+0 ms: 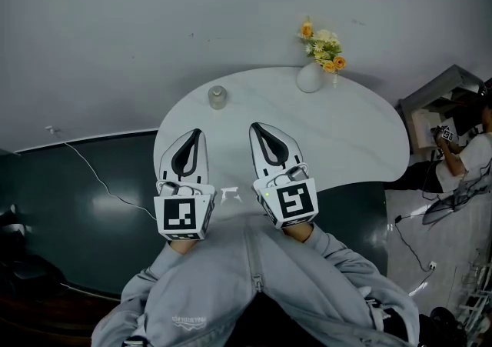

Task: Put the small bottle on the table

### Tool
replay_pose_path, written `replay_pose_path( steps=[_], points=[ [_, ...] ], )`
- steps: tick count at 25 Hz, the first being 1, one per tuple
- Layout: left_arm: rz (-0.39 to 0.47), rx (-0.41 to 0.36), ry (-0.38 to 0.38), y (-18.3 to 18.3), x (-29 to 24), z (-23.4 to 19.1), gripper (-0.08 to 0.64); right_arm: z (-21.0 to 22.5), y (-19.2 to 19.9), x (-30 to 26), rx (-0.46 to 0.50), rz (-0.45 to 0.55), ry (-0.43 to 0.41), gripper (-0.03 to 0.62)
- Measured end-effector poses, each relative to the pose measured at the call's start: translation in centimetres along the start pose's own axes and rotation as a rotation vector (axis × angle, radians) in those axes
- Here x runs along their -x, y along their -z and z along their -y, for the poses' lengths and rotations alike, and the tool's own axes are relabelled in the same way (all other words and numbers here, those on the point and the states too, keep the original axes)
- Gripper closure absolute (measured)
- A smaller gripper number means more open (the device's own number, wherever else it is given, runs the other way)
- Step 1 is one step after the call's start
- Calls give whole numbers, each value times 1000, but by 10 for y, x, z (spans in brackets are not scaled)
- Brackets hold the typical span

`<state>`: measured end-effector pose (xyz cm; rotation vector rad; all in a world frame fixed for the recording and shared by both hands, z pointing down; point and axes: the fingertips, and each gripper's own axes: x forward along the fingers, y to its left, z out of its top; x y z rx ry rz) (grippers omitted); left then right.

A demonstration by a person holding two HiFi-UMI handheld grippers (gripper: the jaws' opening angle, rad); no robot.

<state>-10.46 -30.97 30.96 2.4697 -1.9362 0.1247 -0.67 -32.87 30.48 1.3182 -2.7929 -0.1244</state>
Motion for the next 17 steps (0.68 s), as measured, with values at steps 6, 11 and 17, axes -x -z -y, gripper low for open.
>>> replay_pose_path(
  steps=[6, 11, 17],
  points=[
    [21, 9, 18, 0, 3, 4, 552, -10, 2, 2, -8, 3, 9, 566],
    [18, -17, 57, 0, 7, 5, 552, -22, -1, 1, 0, 15, 25, 566],
    [29, 4, 64, 9, 9, -4, 552, -35, -1, -5, 25, 10, 22, 566]
  ],
)
